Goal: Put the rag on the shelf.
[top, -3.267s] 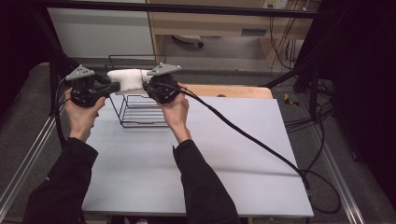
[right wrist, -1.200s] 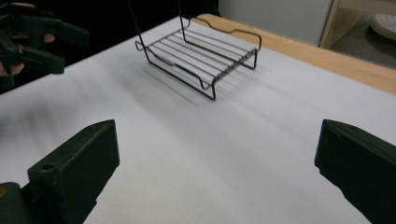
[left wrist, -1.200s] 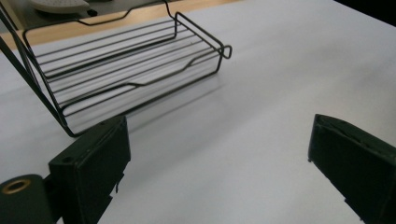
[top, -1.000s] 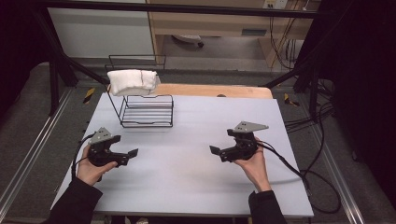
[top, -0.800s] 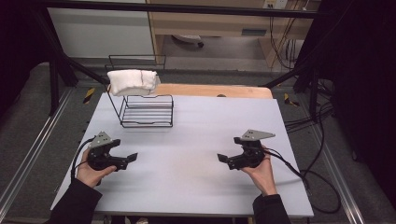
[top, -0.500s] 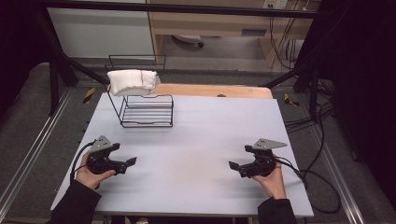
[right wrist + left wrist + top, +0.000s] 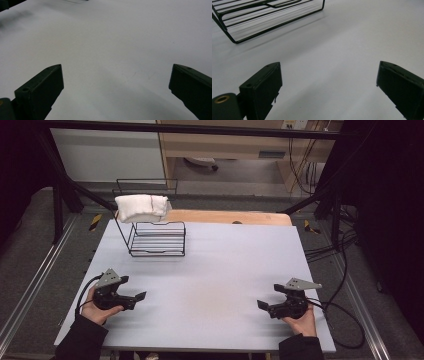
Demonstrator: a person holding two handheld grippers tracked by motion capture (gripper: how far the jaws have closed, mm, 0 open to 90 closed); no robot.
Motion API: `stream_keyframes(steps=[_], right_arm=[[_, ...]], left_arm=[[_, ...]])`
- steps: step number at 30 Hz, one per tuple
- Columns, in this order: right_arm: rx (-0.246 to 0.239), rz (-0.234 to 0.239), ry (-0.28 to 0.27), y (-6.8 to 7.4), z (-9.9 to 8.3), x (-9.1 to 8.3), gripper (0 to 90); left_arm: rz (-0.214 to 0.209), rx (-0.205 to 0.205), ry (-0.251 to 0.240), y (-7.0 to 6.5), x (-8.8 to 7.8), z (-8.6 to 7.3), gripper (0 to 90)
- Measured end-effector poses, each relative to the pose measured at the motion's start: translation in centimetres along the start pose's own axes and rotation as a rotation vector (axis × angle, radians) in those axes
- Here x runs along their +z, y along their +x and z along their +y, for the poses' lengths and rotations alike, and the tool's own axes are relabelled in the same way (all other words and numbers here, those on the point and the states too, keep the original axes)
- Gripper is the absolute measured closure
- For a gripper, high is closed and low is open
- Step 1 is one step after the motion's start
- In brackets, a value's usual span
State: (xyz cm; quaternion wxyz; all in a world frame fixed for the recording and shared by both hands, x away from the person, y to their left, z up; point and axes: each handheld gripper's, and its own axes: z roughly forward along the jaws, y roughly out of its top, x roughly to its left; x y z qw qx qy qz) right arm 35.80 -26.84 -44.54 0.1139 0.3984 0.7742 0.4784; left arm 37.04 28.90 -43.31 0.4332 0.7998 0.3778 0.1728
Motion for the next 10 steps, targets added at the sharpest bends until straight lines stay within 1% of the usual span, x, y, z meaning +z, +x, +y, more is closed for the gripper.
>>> stream_keyframes(steps=[5,10], right_arm=[[0.002,-0.005,0.002,0.02,-0.19,0.02,0.3],[0.001,-0.008,0.02,0.1,-0.29,0.14,0.3]], left_arm=[[0.002,-0.005,-0.008,0.02,-0.13,-0.1,6.3],[-0.001,-0.007,-0.005,0.04,-0.12,-0.19,6.3]])
